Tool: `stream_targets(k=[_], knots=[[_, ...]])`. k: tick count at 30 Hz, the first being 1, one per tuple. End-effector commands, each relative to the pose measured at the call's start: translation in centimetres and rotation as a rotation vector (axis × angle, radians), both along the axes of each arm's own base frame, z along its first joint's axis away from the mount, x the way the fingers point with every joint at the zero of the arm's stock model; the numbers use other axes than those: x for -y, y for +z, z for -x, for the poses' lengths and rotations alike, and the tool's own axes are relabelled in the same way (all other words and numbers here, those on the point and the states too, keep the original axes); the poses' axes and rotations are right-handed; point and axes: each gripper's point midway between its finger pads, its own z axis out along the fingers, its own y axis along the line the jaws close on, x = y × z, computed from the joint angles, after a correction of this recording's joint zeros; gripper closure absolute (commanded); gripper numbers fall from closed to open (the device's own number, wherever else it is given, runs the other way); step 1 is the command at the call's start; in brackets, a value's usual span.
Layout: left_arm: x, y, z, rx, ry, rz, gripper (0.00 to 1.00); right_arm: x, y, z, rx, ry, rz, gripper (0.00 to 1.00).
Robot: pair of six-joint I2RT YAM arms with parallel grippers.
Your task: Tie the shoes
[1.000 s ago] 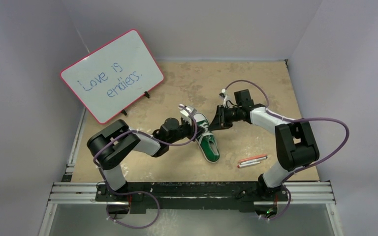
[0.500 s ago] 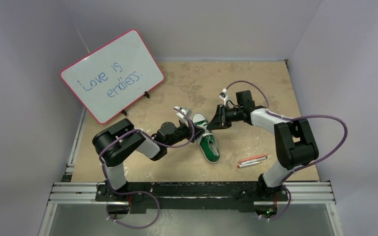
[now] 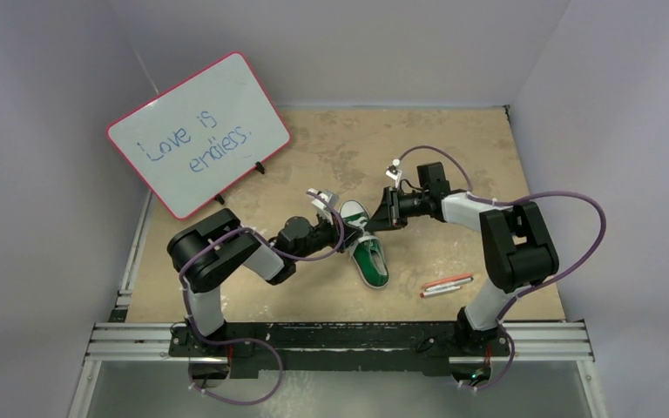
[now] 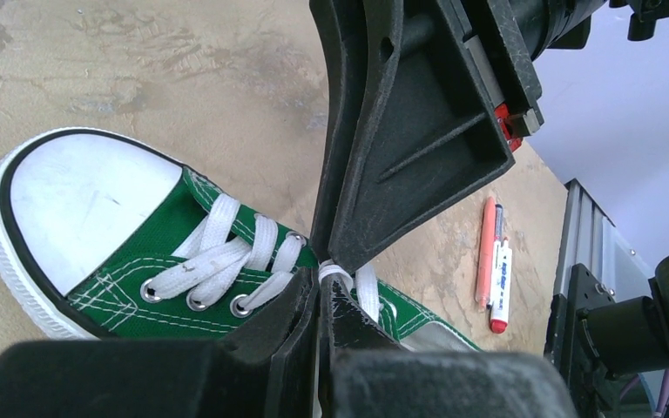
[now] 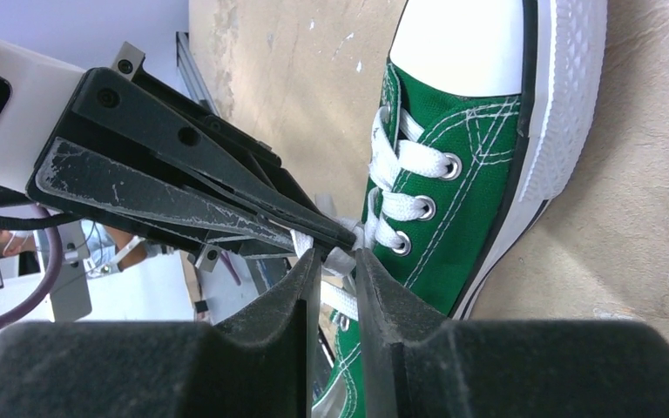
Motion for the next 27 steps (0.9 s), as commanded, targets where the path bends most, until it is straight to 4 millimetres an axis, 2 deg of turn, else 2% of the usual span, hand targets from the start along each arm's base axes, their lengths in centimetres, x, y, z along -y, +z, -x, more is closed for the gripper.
stream_targets(k=[1,7,11,14,17,21,25,27], knots=[[0.8,3.1,0.0,0.052,-0.027,0.111,1.0,-0.5,0.7,0.8,-0.003,0.043,-0.066,0.76],[0.8,3.2,-0.2,0.042,-0.03,0.13,1.0,-0.6,0.7,1.3,-0.016,0.048,-0.09,0.83],[0.8,3.3,-0.2,0.035,-0.038,0.136,1.0,-0.5,0.6,1.3,-0.026,0.044,-0.081,1.0],[0.9,3.0,-0.2,-0.002,-0.052,0.12,1.0,-0.3,0.8,0.7,0.019,0.014,-0.047,1.0],[0.3,3.2,-0.1,-0.024,-0.061,0.107,0.9,-0.1,1.2,0.2,0.054,-0.007,-0.033,1.0],[-1.6,3.2,0.0,-0.078,-0.025,0.101,0.73,0.0,1.4,-0.3,0.071,-0.019,-0.027,1.0],[-3.7,3.3,-0.3,-0.135,0.002,0.109,0.63,0.5,1.5,-0.7,0.077,-0.032,-0.018,1.0],[-3.9,3.0,0.1,-0.157,-0.015,0.087,0.58,0.7,1.5,-0.7,0.078,-0.036,-0.02,1.0]])
